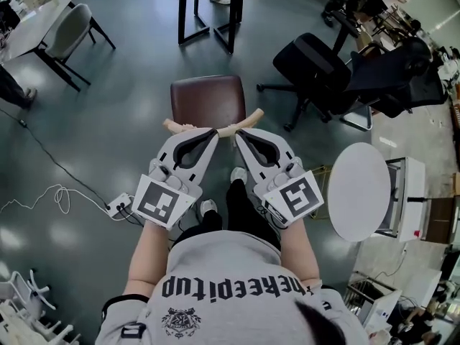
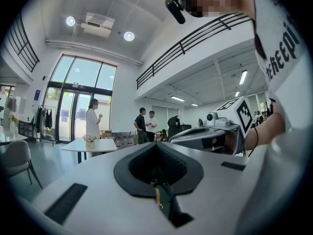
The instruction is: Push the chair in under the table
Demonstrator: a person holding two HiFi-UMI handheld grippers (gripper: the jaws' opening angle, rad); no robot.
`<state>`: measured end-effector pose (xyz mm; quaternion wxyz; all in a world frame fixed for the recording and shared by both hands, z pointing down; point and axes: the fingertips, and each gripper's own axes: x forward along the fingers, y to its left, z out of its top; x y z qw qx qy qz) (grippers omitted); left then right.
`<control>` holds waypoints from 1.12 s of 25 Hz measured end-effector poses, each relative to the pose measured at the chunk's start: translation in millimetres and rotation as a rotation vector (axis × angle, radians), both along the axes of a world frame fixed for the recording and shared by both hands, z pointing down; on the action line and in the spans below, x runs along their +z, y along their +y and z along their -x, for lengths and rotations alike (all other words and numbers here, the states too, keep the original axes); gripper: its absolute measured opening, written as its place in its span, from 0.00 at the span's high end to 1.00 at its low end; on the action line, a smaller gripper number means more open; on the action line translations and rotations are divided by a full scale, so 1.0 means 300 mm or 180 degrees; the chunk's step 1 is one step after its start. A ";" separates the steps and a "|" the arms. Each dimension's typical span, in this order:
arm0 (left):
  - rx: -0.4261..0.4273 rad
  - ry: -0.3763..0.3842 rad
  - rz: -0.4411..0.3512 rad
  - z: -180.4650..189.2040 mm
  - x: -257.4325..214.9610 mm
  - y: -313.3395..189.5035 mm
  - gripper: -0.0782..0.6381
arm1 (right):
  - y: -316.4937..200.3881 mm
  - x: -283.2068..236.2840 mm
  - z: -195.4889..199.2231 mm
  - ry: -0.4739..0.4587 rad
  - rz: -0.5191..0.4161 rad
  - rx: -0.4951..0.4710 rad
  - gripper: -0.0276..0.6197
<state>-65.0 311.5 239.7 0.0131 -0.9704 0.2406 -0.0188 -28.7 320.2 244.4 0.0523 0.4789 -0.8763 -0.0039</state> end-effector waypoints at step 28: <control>-0.0574 -0.0471 0.0251 -0.144 0.251 -0.364 0.87 | -0.372 0.236 -0.171 0.0417 0.0458 -0.0898 0.94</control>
